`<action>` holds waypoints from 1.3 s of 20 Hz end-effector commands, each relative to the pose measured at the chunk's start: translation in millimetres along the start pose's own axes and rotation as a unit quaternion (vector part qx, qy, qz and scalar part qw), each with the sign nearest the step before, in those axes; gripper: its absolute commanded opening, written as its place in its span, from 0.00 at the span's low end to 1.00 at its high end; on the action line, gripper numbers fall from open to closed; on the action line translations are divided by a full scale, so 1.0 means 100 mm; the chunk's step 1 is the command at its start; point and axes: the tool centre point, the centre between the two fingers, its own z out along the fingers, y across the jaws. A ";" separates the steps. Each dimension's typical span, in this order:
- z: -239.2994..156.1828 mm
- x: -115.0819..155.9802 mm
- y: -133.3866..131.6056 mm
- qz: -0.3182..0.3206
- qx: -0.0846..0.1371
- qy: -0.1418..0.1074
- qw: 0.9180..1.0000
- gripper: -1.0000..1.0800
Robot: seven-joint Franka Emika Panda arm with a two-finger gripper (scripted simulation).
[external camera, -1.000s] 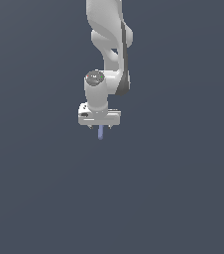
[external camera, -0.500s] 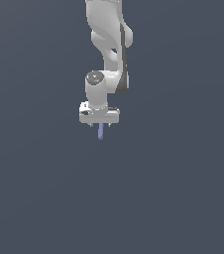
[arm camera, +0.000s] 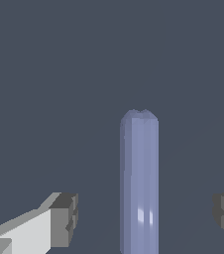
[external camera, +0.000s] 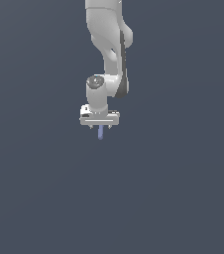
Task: Pick up the object and move it to a goal position.
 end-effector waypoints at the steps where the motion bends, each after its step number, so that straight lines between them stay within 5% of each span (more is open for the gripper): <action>1: 0.11 -0.01 0.00 0.000 0.000 0.000 1.000 0.96; 10: 0.31 -0.01 0.00 0.000 0.000 0.000 1.000 0.96; 11: 0.31 -0.01 0.00 0.000 0.000 0.000 1.000 0.00; 26: 0.25 0.01 0.00 0.000 0.000 0.000 1.000 0.00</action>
